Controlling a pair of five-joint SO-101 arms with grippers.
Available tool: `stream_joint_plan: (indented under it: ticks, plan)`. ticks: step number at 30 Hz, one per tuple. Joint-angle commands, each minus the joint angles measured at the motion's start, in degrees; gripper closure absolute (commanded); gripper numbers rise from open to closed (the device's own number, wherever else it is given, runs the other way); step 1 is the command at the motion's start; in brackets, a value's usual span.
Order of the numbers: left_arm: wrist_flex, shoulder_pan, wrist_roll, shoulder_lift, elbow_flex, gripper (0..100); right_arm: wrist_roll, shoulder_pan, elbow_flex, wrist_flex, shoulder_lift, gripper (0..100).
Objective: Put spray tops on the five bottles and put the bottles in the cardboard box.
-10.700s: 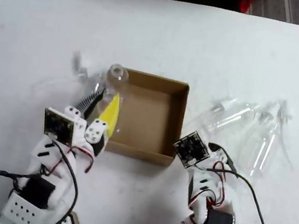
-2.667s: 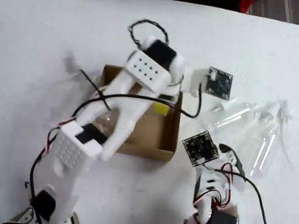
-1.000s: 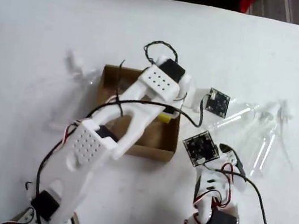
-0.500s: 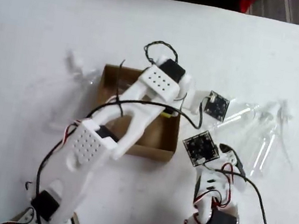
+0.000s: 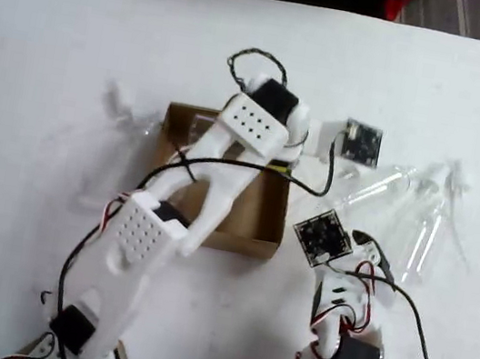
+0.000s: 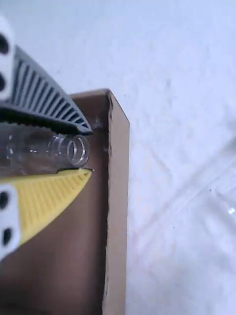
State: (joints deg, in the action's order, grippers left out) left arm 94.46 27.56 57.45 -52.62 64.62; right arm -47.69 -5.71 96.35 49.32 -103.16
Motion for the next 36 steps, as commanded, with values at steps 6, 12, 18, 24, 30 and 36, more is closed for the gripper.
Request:
stream_joint_plan:
  ticks: [6,12,18,24,30,36]
  plan:
    - [6.4,0.3,-17.1,5.1,19.3,98,-0.1,-0.4,0.5,-1.0,-0.3,98.2]
    - [7.6,0.3,-27.3,5.4,29.5,98,-0.1,-0.4,0.5,-0.9,-0.3,98.2]
    - [7.9,-0.6,-30.7,7.6,30.7,98,-0.1,-0.4,0.5,-0.9,-0.3,98.2]
    - [8.0,-3.1,-35.5,13.2,30.6,98,-0.1,-0.4,0.5,-0.9,-0.3,98.2]
    - [8.0,-5.4,-36.3,16.6,30.5,98,-0.1,-0.4,0.5,-0.9,-0.3,98.2]
    - [8.2,-4.7,-42.6,20.1,30.5,98,-0.1,-0.4,0.5,-0.9,-0.3,98.2]
